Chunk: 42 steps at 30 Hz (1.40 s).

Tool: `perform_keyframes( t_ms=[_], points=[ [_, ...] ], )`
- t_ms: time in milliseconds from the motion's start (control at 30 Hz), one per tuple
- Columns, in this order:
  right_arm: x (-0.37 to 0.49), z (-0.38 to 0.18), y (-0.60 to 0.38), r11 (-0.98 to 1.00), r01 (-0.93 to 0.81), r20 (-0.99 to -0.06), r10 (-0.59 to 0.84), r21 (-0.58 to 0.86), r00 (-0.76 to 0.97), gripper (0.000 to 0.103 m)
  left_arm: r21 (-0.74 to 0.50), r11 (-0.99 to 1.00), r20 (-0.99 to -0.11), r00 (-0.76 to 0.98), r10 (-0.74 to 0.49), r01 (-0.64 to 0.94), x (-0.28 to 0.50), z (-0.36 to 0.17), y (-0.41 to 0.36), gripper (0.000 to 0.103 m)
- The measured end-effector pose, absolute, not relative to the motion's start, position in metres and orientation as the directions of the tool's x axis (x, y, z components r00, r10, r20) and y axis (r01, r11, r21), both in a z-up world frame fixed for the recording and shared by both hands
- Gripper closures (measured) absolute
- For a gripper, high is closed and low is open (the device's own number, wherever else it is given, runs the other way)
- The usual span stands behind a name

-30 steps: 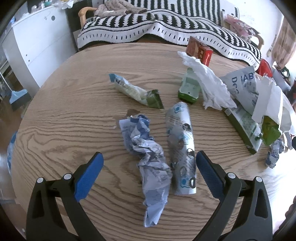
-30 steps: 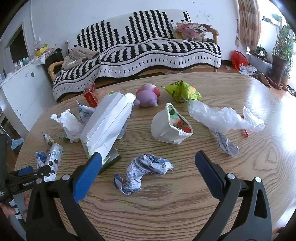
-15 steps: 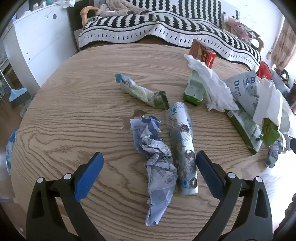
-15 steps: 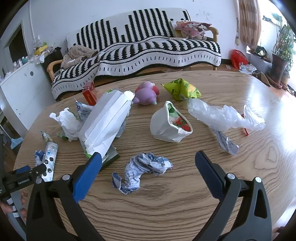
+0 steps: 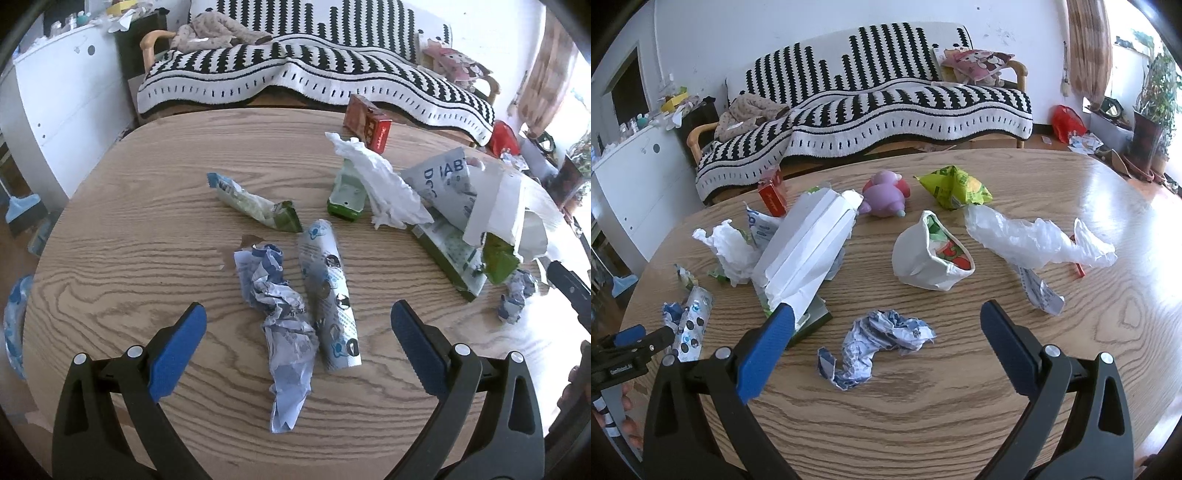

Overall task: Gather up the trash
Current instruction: 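Move both tools toward the crumpled blue-white paper on the table, then close the left gripper on the crumpled blue-white paper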

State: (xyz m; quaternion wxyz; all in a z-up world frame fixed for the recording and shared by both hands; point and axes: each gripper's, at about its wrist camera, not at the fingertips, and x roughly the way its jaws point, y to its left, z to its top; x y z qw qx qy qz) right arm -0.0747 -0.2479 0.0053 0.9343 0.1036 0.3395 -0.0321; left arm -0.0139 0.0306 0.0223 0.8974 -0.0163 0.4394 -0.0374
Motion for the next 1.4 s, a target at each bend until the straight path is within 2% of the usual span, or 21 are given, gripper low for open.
perform_keyframes(
  t_ms=[167,333,533,633,767,900,1033,1233,1400],
  points=[
    [-0.073,0.004,-0.244,0.980,0.118,-0.694,0.029,0.163,0.720,0.005,-0.088,0.992,-0.794,0.595,-0.125,0.091,-0.021,0.026,0.043,0.006],
    [-0.085,0.012,-0.247,0.976,0.113,-0.676,0.045,0.188,0.736,0.005,0.042,0.991,-0.786,0.617,-0.044,0.124,-0.027,0.030,0.064,0.006],
    [-0.078,0.008,-0.239,0.984,0.080,-0.697,0.052,0.156,0.715,0.005,-0.118,0.989,-0.841,0.521,-0.145,0.086,-0.016,0.018,0.082,0.006],
    [-0.079,0.007,-0.232,0.992,0.059,-0.673,0.031,0.110,0.739,0.005,-0.170,0.979,-0.837,0.507,-0.204,0.112,-0.017,0.018,0.074,0.006],
    [-0.082,0.006,-0.230,0.993,0.057,-0.641,0.025,0.107,0.767,0.005,-0.093,0.990,-0.851,0.508,-0.134,0.104,-0.016,0.011,0.070,0.006],
    [-0.081,0.006,-0.228,0.991,0.057,-0.663,0.036,0.118,0.748,0.005,-0.066,0.996,-0.856,0.510,-0.083,0.051,-0.012,0.007,0.080,0.006],
    [-0.077,0.004,-0.227,0.995,0.049,-0.713,0.031,0.091,0.701,0.005,-0.089,0.995,-0.859,0.500,-0.104,0.053,-0.011,0.007,0.084,0.006],
    [-0.079,0.000,-0.218,1.000,0.024,-0.724,-0.013,0.005,0.690,0.005,-0.098,0.993,-0.862,0.494,-0.116,0.063,-0.009,0.003,0.086,0.006],
    [-0.093,-0.020,-0.219,1.000,-0.010,-0.768,0.013,0.010,0.641,0.005,-0.066,0.996,-0.859,0.504,-0.091,0.066,-0.007,0.002,0.081,0.006]
  ],
)
